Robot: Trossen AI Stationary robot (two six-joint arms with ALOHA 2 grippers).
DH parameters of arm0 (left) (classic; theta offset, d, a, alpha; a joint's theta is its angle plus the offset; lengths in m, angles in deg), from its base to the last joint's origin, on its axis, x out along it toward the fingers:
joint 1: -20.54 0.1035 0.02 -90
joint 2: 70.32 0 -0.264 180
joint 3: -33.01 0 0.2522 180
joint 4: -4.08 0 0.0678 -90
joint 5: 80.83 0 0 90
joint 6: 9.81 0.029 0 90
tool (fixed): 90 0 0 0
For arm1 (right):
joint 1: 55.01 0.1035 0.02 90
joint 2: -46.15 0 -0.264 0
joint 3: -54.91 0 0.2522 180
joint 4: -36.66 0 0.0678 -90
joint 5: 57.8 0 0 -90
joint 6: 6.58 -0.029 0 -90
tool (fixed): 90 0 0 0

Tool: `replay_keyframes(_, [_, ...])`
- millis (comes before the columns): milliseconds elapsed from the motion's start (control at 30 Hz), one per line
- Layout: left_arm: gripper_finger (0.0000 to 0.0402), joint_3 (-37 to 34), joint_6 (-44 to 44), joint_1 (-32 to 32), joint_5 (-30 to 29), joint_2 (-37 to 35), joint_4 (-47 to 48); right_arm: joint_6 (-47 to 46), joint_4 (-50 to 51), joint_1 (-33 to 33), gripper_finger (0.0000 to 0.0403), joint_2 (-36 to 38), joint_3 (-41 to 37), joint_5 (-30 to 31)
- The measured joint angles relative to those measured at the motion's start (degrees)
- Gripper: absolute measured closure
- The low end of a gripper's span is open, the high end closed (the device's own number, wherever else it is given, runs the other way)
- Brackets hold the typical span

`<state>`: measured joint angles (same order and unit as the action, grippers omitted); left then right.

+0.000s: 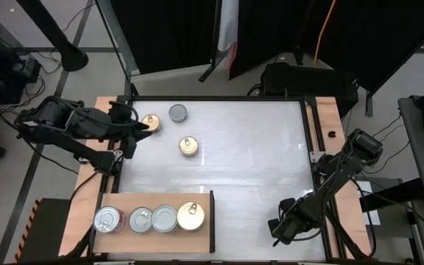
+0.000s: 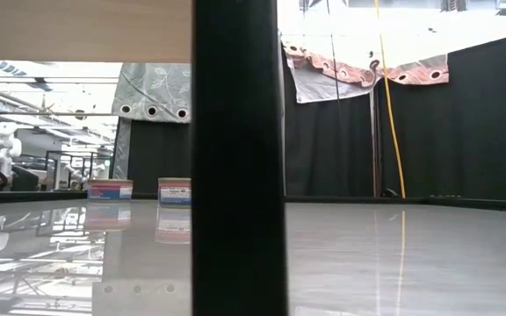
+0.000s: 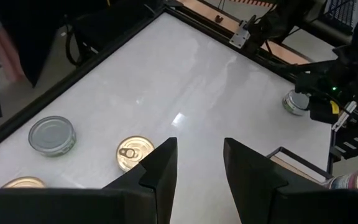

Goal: Stack canned seafood by type on shelf
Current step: Stack the green white tuna can on top of the other green white tuna cans on the shelf

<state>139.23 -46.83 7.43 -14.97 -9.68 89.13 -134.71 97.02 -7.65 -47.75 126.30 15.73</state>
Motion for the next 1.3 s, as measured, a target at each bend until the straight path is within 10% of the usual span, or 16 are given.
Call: replay_keyframes(1300, [0.0269, 0.0, -7.6, 0.0, 3.1, 0.1, -0.3, 13.6, 0.3, -12.9, 0.0402, 1.8, 1.0, 14.4])
